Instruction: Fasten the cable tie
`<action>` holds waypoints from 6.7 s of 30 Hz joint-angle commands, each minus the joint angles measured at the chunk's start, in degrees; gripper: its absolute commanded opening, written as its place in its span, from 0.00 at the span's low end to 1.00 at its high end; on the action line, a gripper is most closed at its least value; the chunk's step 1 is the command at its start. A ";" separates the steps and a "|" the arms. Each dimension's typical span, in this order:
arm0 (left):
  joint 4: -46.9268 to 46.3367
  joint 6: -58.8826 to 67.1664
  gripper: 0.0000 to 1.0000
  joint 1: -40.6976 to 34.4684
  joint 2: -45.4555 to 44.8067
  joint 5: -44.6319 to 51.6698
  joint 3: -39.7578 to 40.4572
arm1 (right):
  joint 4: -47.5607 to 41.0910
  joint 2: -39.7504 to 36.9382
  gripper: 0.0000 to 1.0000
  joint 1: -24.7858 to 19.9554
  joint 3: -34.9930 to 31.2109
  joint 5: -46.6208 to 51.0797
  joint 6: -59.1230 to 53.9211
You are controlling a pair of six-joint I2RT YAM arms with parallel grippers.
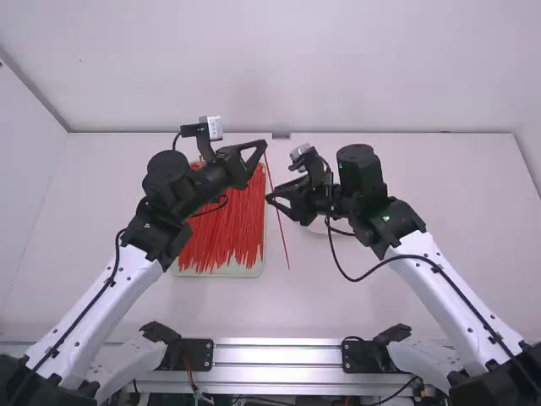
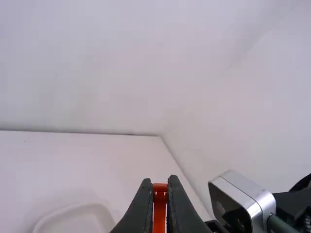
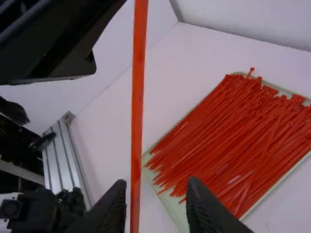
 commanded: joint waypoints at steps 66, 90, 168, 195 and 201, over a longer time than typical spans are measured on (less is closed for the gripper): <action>32.39 1.55 0.99 6.03 25.68 57.37 32.26 | 27.12 0.13 0.00 -21.16 9.01 -33.18 -7.93; 38.36 -8.37 0.66 6.58 25.57 50.62 32.26 | 40.83 7.43 0.00 -15.13 9.01 -33.55 1.70; 33.73 7.08 0.99 8.68 25.57 53.11 32.26 | 43.21 7.43 0.00 -17.44 9.01 -34.58 4.68; 33.77 4.61 0.56 5.29 25.68 42.97 32.26 | 43.19 7.43 0.00 -17.44 9.01 -34.80 5.09; 33.79 4.63 0.51 4.55 25.68 42.95 32.26 | 43.23 7.43 0.00 -17.46 9.01 -34.60 4.94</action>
